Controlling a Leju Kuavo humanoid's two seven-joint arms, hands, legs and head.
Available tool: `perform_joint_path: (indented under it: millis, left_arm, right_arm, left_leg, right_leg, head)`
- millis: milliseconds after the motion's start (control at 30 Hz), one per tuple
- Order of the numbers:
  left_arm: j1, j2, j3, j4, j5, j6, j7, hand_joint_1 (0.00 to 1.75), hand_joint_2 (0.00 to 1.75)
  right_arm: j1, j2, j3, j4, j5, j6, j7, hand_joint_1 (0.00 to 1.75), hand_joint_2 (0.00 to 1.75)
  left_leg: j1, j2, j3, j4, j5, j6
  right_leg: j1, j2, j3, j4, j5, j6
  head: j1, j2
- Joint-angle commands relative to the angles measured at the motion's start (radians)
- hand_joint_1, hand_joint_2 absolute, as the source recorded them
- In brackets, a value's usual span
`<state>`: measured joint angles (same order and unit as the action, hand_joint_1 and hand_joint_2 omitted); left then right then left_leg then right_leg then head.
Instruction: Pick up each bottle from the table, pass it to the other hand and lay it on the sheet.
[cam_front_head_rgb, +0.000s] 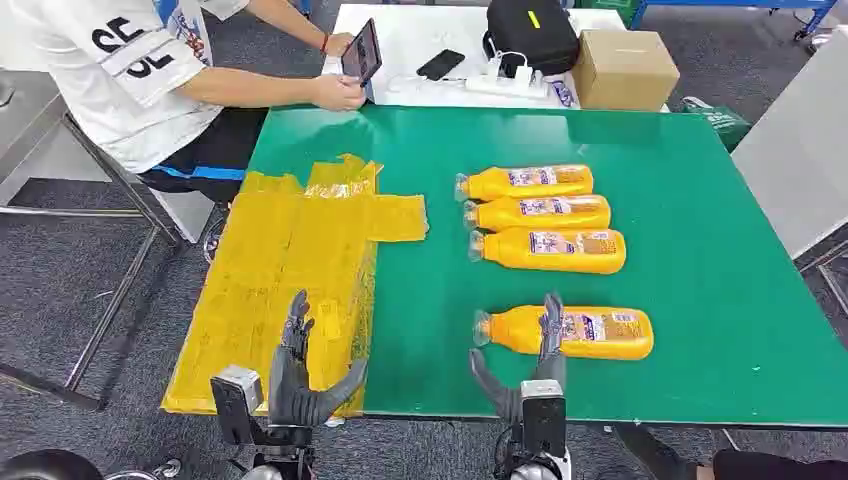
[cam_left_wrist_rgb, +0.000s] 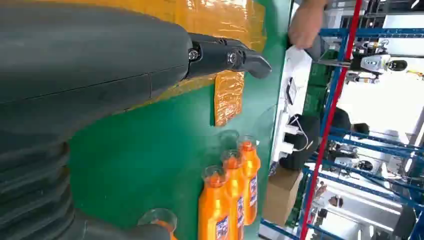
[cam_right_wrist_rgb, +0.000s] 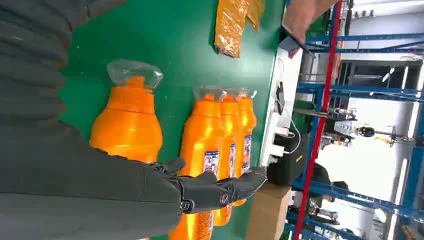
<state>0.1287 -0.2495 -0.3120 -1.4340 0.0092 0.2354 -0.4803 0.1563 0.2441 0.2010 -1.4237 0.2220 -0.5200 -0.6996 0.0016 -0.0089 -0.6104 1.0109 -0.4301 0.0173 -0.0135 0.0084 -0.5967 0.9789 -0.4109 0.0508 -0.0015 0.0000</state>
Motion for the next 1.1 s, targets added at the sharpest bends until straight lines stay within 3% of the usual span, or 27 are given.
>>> perform_joint_path:
  millis: [33,900,967,1100]
  left_arm:
    - [-0.019,0.009,0.0,0.035,0.0,0.003,0.002,0.0,1.75]
    - [-0.023,0.007,0.013,0.038,0.004,-0.001,-0.002,0.0,1.75]
    - [-0.024,0.011,0.014,0.039,0.004,0.001,-0.003,0.0,1.75]
    - [-0.029,0.022,0.028,0.039,-0.002,-0.006,-0.004,0.0,1.75]
  right_arm:
    - [-0.014,-0.005,-0.005,0.046,-0.008,0.005,0.001,0.0,1.75]
    - [-0.021,-0.016,-0.003,0.037,0.031,-0.008,0.002,0.0,1.75]
    - [-0.027,-0.038,0.011,0.032,0.0,0.069,0.039,0.0,1.75]
    - [-0.054,-0.131,0.04,0.02,0.123,0.147,0.198,0.0,1.75]
  left_leg:
    - [0.001,0.001,0.005,-0.001,-0.002,-0.001]
    - [0.0,0.0,0.003,-0.001,-0.001,0.0]
    - [0.0,0.001,0.003,-0.001,-0.001,0.0]
    - [0.0,0.001,0.002,-0.001,0.0,0.0]
  right_leg:
    - [0.001,-0.001,0.005,-0.001,-0.001,-0.002]
    - [0.0,-0.001,0.003,-0.001,0.0,-0.001]
    - [0.0,0.0,0.003,-0.001,-0.001,-0.001]
    - [0.001,0.0,0.003,-0.002,0.0,-0.001]
  head:
    - [0.0,0.0]
    - [0.0,0.0]
    - [0.0,0.0]
    - [0.0,0.0]
